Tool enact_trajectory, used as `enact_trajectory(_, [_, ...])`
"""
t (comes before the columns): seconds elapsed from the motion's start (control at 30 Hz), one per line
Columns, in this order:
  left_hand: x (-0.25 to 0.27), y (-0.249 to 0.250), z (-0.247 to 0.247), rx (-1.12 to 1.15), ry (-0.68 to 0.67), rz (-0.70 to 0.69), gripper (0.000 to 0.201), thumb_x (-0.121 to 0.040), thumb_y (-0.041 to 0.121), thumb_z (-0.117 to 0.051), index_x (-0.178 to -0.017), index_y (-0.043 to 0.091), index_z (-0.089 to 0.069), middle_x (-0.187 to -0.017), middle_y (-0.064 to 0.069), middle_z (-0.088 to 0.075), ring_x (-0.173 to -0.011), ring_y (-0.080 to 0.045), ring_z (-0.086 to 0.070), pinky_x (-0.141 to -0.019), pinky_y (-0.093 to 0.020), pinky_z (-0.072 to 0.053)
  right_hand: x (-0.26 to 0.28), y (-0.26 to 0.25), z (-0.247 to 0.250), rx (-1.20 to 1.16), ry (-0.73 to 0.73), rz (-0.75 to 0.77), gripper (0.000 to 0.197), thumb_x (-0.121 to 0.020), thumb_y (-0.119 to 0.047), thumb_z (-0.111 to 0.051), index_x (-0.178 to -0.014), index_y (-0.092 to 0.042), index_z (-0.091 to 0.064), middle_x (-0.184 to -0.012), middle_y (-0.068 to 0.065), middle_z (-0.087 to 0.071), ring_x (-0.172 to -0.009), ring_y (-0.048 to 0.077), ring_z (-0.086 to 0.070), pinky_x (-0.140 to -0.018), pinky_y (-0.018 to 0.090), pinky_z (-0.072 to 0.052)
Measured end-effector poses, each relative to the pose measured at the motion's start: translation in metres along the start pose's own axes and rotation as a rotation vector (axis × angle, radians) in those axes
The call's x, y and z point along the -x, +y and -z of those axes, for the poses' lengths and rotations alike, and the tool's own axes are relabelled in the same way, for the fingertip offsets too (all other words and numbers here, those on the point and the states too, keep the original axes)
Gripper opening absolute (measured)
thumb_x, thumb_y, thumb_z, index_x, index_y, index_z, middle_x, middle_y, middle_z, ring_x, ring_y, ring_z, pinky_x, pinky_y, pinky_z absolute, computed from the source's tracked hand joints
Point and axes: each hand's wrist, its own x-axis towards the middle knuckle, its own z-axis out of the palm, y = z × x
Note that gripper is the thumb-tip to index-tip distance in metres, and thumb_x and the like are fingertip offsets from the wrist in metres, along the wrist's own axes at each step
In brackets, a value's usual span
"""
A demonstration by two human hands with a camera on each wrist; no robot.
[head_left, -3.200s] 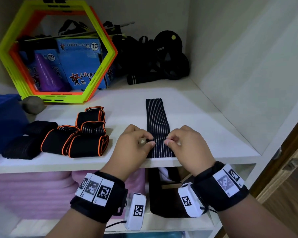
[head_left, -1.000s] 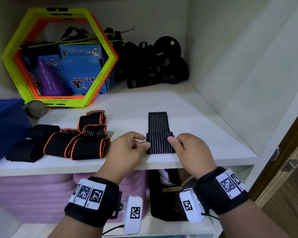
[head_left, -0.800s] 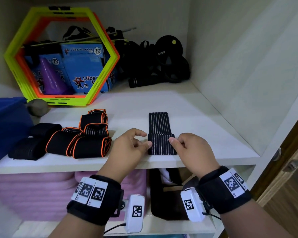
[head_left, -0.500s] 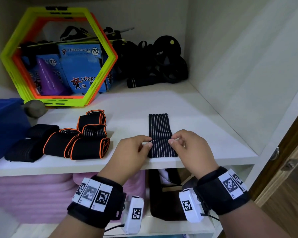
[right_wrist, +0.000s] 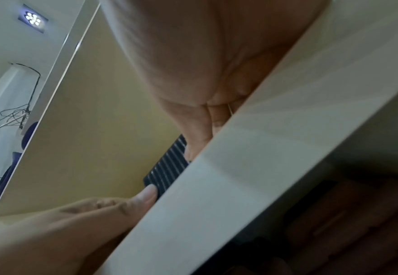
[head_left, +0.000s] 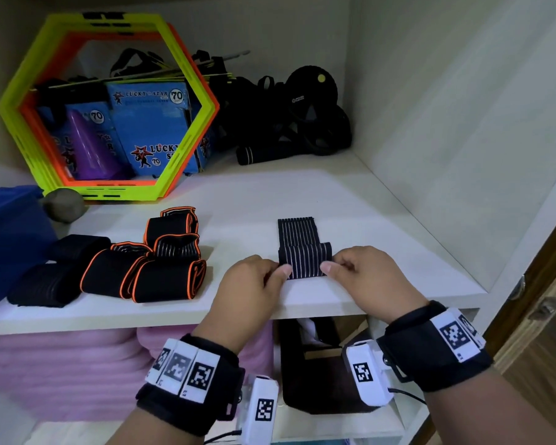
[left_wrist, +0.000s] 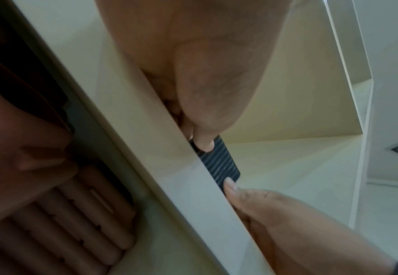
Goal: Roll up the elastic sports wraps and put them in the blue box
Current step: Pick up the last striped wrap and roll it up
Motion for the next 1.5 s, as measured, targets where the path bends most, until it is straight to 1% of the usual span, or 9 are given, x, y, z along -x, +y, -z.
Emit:
enact_trajectory(0.27, [-0.01, 0.006, -0.008, 0.09, 0.066, 0.176, 0.06, -0.096, 0.05, -0.057, -0.054, 0.008, -0.054, -0.043, 0.0, -0.037, -0.047, -0.021, -0.041, -0.051, -0.032, -0.03, -0.004, -0.002, -0.005, 0.019, 0.1, -0.099, 0.051, -0.096, -0.043, -0.056, -0.068, -0.001, -0.059, -0.056, 0.006, -0.051, -0.058, 0.021, -0.05, -0.055, 0.03, -0.034])
enact_trajectory(0.4, [-0.011, 0.011, -0.011, 0.08, 0.087, 0.178, 0.053, -0.092, 0.048, -0.062, -0.055, 0.01, -0.054, -0.053, -0.005, -0.053, -0.055, -0.023, -0.052, -0.057, -0.037, -0.045, -0.007, -0.007, -0.001, 0.075, 0.055, -0.101, 0.031, -0.093, -0.049, -0.058, -0.108, -0.023, -0.061, -0.082, 0.0, -0.063, -0.083, 0.021, -0.062, -0.076, 0.036, -0.049])
enact_trajectory(0.5, [-0.008, 0.011, -0.011, 0.07, 0.183, 0.093, 0.021, -0.087, 0.046, -0.067, -0.086, 0.025, -0.065, -0.084, 0.005, -0.054, -0.074, -0.016, -0.057, -0.07, -0.033, -0.049, -0.008, -0.012, 0.001, 0.1, -0.038, -0.064, 0.043, -0.096, -0.045, -0.054, -0.138, -0.041, -0.046, -0.11, 0.001, -0.056, -0.097, 0.02, -0.06, -0.089, 0.036, -0.049])
enact_trajectory(0.67, [-0.002, 0.002, -0.009, -0.07, 0.097, 0.087, 0.051, -0.075, 0.077, -0.051, -0.11, 0.044, -0.069, -0.096, 0.013, -0.051, -0.1, -0.015, -0.057, -0.088, -0.042, -0.049, -0.011, -0.012, 0.008, 0.183, -0.205, -0.019, 0.074, -0.078, -0.069, -0.065, -0.144, -0.043, -0.044, -0.113, -0.003, -0.047, -0.103, 0.016, -0.058, -0.094, 0.035, -0.048])
enact_trajectory(0.8, [-0.005, -0.006, 0.0, -0.046, -0.052, 0.163, 0.06, -0.064, 0.073, -0.063, -0.121, 0.053, -0.061, -0.096, 0.016, -0.049, -0.103, -0.015, -0.056, -0.095, -0.043, -0.047, -0.024, -0.01, 0.017, 0.058, -0.284, -0.003, 0.06, -0.08, -0.04, -0.078, -0.136, -0.036, -0.056, -0.093, -0.012, -0.057, -0.093, 0.01, -0.061, -0.083, 0.018, -0.046])
enact_trajectory(0.97, [-0.011, 0.001, -0.001, -0.094, -0.049, 0.206, 0.035, -0.089, 0.06, -0.055, -0.123, 0.051, -0.058, -0.09, 0.011, -0.053, -0.104, -0.024, -0.056, -0.094, -0.042, -0.045, -0.039, -0.002, 0.019, -0.045, -0.316, -0.025, 0.009, -0.092, -0.032, -0.063, -0.088, -0.035, -0.07, -0.073, 0.001, -0.065, -0.067, 0.011, -0.053, -0.067, 0.029, -0.04])
enact_trajectory(1.1, [-0.017, 0.006, -0.002, -0.134, -0.079, 0.309, 0.039, -0.097, 0.064, -0.037, -0.093, 0.035, -0.063, -0.088, 0.006, -0.065, -0.105, -0.029, -0.055, -0.094, -0.044, -0.04, -0.039, -0.009, 0.02, -0.006, -0.282, -0.107, 0.049, -0.1, -0.042, -0.053, -0.059, -0.017, -0.038, -0.056, -0.002, -0.037, -0.05, 0.013, -0.035, -0.054, 0.03, -0.029])
enact_trajectory(1.33, [-0.019, 0.011, -0.005, -0.152, -0.05, 0.355, 0.06, -0.094, 0.069, -0.037, -0.059, 0.022, -0.051, -0.068, 0.006, -0.059, -0.092, -0.027, -0.055, -0.092, -0.045, -0.041, -0.033, -0.013, 0.019, -0.013, -0.183, -0.182, 0.055, -0.096, -0.046, -0.057, -0.06, -0.012, -0.033, -0.054, 0.003, -0.033, -0.047, 0.022, -0.034, -0.057, 0.032, -0.032])
enact_trajectory(1.5, [-0.015, 0.022, 0.004, -0.058, -0.059, 0.352, 0.042, -0.093, 0.062, -0.048, -0.07, 0.026, -0.052, -0.073, 0.008, -0.061, -0.09, -0.022, -0.062, -0.092, -0.047, -0.046, -0.025, -0.026, 0.03, 0.055, -0.265, -0.078, 0.036, -0.09, -0.032, -0.067, -0.12, -0.029, -0.046, -0.11, 0.003, -0.055, -0.086, 0.022, -0.065, -0.074, 0.035, -0.055])
